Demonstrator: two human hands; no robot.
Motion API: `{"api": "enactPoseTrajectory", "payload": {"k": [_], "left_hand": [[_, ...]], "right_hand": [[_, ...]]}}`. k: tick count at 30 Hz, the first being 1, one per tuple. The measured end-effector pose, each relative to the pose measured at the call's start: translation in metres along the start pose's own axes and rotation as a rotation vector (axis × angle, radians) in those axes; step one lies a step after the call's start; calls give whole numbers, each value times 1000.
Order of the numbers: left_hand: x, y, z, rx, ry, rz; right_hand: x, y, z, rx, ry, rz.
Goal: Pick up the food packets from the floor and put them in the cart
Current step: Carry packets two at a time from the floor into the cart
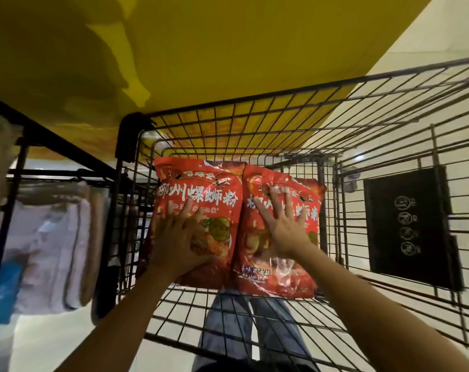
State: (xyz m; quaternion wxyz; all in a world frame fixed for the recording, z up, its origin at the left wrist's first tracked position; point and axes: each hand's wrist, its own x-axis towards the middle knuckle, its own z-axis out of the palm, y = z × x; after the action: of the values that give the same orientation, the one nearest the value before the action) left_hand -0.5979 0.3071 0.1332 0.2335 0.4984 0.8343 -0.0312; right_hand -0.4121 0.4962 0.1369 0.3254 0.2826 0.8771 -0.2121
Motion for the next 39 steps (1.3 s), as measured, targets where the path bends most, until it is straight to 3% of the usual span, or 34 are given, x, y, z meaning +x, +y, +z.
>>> {"api": "enactPoseTrajectory", "payload": {"k": [5,12,17,21,30,39], "left_hand": [[-4,3,5,31,6,-56],[6,23,-26,109,33,-84],[20,32,-60,221,0,-20],[21,51,-87,155,40,37],[-14,159,-191,198,173,166],[-75,324,-262,210,398,571]], "right_hand": [[6,-10,8,-75,1,78],[-3,-14,-4,-6,21,79],[-21,-13,-27,74,146,63],[-44,-9,-55,146,284,91],[-158,35,-120,121,609,128],[-345,96,-130,114,913,386]]}}
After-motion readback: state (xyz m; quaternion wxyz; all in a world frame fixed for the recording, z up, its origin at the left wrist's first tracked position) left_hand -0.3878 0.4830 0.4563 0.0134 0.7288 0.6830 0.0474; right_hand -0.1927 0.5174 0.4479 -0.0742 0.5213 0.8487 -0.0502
